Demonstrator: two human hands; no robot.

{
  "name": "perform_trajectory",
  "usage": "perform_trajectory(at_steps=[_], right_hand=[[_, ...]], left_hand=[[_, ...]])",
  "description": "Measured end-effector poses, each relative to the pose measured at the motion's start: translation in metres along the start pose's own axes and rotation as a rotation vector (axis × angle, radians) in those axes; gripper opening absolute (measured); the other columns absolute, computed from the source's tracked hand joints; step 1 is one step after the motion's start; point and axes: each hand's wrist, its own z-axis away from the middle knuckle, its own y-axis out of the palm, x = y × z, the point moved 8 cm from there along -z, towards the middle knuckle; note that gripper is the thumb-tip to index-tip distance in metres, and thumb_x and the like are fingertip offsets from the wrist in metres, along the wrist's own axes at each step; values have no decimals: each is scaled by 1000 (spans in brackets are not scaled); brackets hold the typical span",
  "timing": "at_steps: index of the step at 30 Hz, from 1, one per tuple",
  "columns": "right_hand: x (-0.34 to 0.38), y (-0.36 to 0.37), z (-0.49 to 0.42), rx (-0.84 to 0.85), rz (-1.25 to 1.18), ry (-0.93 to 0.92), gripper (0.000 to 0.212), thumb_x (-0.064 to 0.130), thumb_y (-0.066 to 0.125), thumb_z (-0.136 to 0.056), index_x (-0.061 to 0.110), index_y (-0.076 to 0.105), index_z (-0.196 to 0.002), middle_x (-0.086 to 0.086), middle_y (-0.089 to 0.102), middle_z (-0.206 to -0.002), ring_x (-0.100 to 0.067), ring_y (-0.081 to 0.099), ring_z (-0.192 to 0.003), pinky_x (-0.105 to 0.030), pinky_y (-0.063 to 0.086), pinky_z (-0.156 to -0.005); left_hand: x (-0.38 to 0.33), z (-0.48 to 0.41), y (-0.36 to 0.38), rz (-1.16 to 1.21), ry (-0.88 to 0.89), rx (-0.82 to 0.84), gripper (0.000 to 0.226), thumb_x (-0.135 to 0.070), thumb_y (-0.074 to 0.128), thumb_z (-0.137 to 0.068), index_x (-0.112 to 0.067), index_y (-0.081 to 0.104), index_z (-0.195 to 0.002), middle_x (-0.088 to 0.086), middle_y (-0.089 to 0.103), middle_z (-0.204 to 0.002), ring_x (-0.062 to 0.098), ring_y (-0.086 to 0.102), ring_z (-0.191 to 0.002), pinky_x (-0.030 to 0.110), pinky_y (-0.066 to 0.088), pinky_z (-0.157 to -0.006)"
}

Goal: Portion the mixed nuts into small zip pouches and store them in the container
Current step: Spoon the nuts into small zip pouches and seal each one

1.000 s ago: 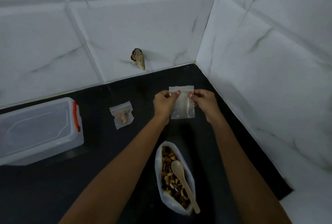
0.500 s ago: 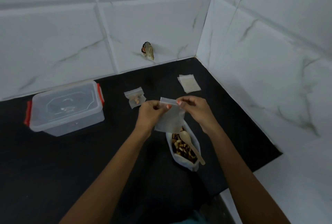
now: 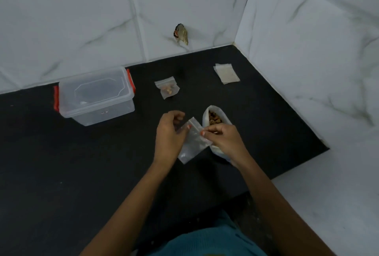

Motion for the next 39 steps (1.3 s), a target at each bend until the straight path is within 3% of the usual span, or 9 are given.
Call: perform_trajectory(at_steps=[3, 6, 8, 14, 18, 24, 28, 33, 39], right_hand=[[0, 7, 8, -35, -11, -24, 11, 14, 68, -82, 8, 69, -91, 12, 62, -78, 0, 60, -78, -11, 49, -68], [2, 16, 14, -16, -15, -26, 6, 21, 69, -80, 15, 69, -84, 12, 64, -77, 2, 60, -76, -6, 47, -64], [3, 21, 17, -4, -33, -29, 5, 20, 71, -79, 19, 67, -76, 11, 64, -74, 4, 60, -72, -5, 46, -63], [8, 27, 19, 69, -9, -39, 14, 13, 74, -74, 18, 62, -70, 6, 63, -72, 0, 58, -69, -9, 47, -63], [7, 25, 18, 104, -60, -4, 7, 19, 68, -81, 16, 64, -78, 3, 65, -79, -4, 61, -76, -9, 49, -66], [19, 21, 19, 3, 89, -153, 8, 14, 66, -83, 10, 67, -89, 4, 65, -80, -8, 63, -80, -15, 51, -70], [28, 28, 23, 9, 233, -240, 17, 12, 66, -82, 7, 68, -98, 6, 65, -85, 1, 61, -77, -11, 50, -74], [25, 25, 23, -47, 328, -228, 8, 9, 64, -84, 6, 68, -90, -3, 68, -85, -5, 61, -76, -17, 51, -74], [32, 2, 18, -249, 485, -256, 5, 5, 62, -83, 6, 67, -83, -2, 68, -80, -8, 62, -73, -6, 44, -62]], left_hand=[[2, 22, -4, 148, -35, -75, 19, -10, 62, -85, -22, 53, -98, -12, 55, -92, 0, 57, -85, 8, 47, -73], [10, 33, 6, 231, -126, 10, 3, -21, 63, -86, -20, 60, -84, -7, 64, -83, 6, 64, -77, 21, 54, -74], [16, 35, 10, 283, -191, 40, 9, -24, 62, -86, -16, 64, -82, 0, 67, -79, 8, 65, -73, 25, 55, -73], [21, 33, 8, 412, -291, 91, 10, -15, 60, -87, -13, 65, -79, 3, 68, -74, 5, 64, -68, 13, 52, -63], [21, 31, 9, 522, -316, 156, 8, -9, 56, -88, -8, 64, -89, 6, 69, -86, 8, 69, -77, 16, 54, -67], [22, 32, 8, 430, -327, 85, 11, -5, 61, -84, -14, 59, -91, 5, 66, -90, 9, 66, -80, 18, 53, -68], [26, 34, 10, 451, -363, 36, 18, -5, 60, -85, -20, 54, -94, 4, 63, -93, 10, 62, -80, 19, 49, -68], [19, 34, 6, 293, -265, 12, 19, -3, 62, -82, -21, 55, -84, -1, 60, -83, 7, 61, -76, 17, 51, -65], [17, 35, 0, 99, -239, 6, 23, -6, 65, -80, -25, 52, -78, -7, 56, -79, 4, 57, -72, 15, 47, -60]])
